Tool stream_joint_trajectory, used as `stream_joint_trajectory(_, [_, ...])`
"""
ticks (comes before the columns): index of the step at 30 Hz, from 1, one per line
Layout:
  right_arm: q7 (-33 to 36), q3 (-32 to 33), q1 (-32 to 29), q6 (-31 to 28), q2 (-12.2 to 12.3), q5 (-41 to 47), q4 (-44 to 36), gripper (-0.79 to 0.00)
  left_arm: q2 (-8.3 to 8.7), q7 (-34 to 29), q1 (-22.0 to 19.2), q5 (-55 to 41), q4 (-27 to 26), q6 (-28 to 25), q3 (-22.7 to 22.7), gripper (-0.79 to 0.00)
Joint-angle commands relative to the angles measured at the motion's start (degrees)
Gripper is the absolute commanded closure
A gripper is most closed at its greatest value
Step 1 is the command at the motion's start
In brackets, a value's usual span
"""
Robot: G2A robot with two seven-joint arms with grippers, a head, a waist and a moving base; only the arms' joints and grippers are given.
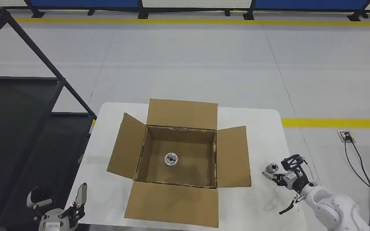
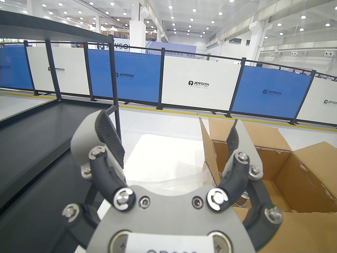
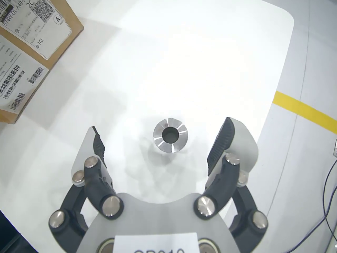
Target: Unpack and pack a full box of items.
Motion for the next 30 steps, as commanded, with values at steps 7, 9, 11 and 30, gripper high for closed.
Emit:
stream_joint_trajectory(7, [2.58,-1.35,2.22,-1.23,0.01,1.24,2.47,-0.031,0.00,0.00,0.00,0.00,0.00,0.00,0.00,-0.785])
stream_joint_trajectory(9, [3.47,-1.59,2.67,-1.26,0.03,1.58,2.84,0.000,0.00,0.00,0.00,0.00,0.00,0.00,0.00,-0.785])
stream_joint_trajectory(11, [4.05,-1.74,3.12,-1.14,0.05,1.79,2.89,0.000,0.00,0.00,0.00,0.00,0.00,0.00,0.00,-0.785])
stream_joint_trajectory(30, [-0.11,3.33,-5.20,13.67,0.39,-4.58,-41.97,0.000,0.00,0.00,0.00,0.00,0.00,0.00,0.00,-0.785])
